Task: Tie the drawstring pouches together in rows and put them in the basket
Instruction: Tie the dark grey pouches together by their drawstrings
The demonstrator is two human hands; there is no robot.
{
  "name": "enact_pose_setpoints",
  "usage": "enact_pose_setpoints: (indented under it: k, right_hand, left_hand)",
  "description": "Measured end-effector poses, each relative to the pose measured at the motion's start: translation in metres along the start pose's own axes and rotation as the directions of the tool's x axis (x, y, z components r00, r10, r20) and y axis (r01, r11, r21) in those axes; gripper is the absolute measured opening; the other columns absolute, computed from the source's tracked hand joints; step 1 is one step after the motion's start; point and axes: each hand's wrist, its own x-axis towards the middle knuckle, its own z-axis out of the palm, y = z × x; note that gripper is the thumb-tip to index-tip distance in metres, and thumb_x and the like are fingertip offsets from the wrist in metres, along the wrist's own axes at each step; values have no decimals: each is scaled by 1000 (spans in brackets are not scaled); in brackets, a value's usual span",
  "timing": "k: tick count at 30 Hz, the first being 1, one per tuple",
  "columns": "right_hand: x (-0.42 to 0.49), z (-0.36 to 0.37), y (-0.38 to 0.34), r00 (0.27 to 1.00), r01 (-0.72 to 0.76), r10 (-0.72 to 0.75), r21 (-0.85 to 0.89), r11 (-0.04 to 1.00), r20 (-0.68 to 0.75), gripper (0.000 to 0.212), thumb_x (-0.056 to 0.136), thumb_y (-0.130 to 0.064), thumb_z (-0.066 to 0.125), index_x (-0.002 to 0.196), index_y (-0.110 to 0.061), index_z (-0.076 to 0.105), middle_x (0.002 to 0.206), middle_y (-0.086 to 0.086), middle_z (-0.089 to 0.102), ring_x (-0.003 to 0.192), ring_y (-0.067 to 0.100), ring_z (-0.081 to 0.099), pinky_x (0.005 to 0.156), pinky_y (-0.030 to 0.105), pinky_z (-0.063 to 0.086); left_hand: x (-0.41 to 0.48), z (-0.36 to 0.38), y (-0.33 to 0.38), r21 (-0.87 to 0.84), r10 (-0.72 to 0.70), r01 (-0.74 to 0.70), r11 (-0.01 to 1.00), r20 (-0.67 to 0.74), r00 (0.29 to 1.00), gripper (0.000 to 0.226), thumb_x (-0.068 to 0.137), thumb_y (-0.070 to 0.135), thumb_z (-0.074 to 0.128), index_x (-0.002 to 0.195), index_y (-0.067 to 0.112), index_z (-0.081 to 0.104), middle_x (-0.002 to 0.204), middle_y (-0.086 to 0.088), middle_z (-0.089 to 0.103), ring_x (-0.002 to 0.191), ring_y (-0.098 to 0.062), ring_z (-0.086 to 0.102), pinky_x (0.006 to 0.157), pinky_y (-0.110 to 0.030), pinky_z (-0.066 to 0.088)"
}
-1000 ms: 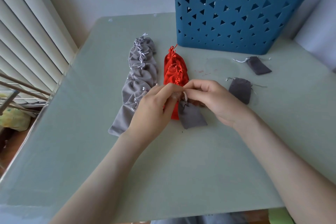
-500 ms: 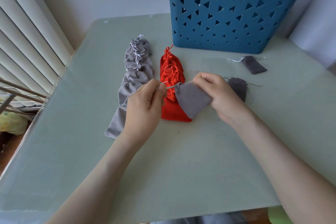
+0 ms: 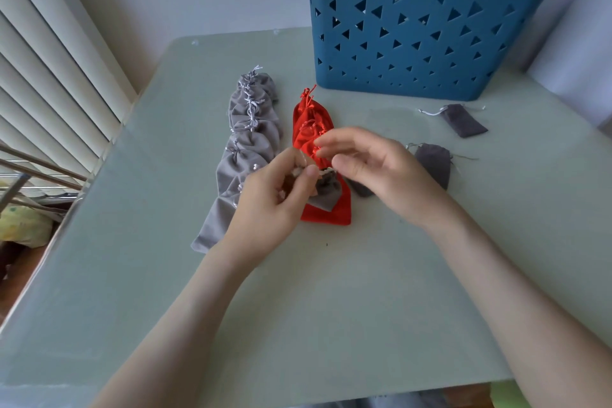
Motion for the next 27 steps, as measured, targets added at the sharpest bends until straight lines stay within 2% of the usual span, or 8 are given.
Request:
enact_pose_setpoints:
  k: [4, 7, 11, 14, 18, 20, 23, 27]
  right_hand:
    - [0, 6, 1, 995, -49, 48, 14, 999, 82, 22, 85, -23, 61, 106, -23, 66, 102, 3, 71, 100, 16, 64, 96, 40, 48]
    - [0, 5, 3, 994, -60, 53, 71, 996, 100, 20, 82, -21, 64, 101, -24, 67, 95, 7, 69, 88, 13, 63, 85, 27, 48]
    - [0, 2, 2, 990, -85, 63, 176, 981, 123, 18, 86, -9, 64, 98, -22, 65, 81, 2, 65, 68, 5, 56, 61, 16, 41]
    - [0, 1, 3, 990, -74, 52, 169, 983, 129, 18, 84, -11, 65, 97, -24, 64, 80, -5, 66, 74, 3, 59, 68, 14, 43]
    - [0, 3, 4, 993, -67, 52, 148, 987, 103, 16, 81, -15, 68, 94, -22, 64, 79, -6, 64, 78, 3, 61, 77, 16, 45]
    - [1, 3, 5, 994, -62, 49, 137, 989, 96, 15, 84, -9, 67, 93, -21, 64, 79, -4, 65, 78, 4, 61, 78, 18, 46]
    - [1, 4, 8, 996, -51, 43, 105, 993, 74, 11, 82, -11, 67, 87, -21, 65, 80, -4, 66, 79, 9, 61, 79, 25, 48]
    - [1, 5, 9, 998, -33, 29, 84, 996, 47, 4, 82, -13, 66, 84, -16, 65, 80, -2, 65, 79, 12, 59, 79, 31, 46]
  left_hand:
    - [2, 0, 1, -153, -26, 21, 988, -30, 999, 12, 88, 36, 53, 78, 29, 54, 70, -9, 58, 66, -35, 53, 63, -45, 47]
    - [2, 2, 3, -237, -49, 41, 971, -30, 998, 6, 85, 35, 57, 79, 35, 55, 67, 0, 55, 63, -21, 50, 62, -37, 43]
    - [0, 3, 2, -295, -40, 31, 955, -26, 999, 6, 86, 29, 59, 85, 24, 57, 77, 6, 60, 70, -16, 56, 67, -36, 46]
    - [-2, 3, 6, -285, -25, 16, 958, -26, 999, 7, 88, 19, 59, 86, 14, 56, 73, -8, 59, 64, -30, 52, 60, -43, 43]
    - [-3, 4, 7, -172, -18, 5, 985, -76, 997, 2, 86, 27, 57, 84, 26, 56, 73, 8, 59, 64, -17, 55, 62, -38, 46]
    - [-4, 5, 6, -33, 27, -30, 999, -98, 995, 3, 85, 32, 55, 84, 33, 53, 79, 14, 61, 69, -11, 58, 66, -32, 48]
    - [-5, 6, 6, 149, 109, -88, 985, -138, 984, 7, 87, 29, 58, 87, 30, 51, 85, 14, 62, 74, -6, 58, 66, -19, 45]
    - [-2, 6, 2, 166, 116, -83, 983, -201, 973, 7, 84, 33, 60, 83, 27, 58, 81, 11, 63, 78, -5, 57, 70, -14, 42]
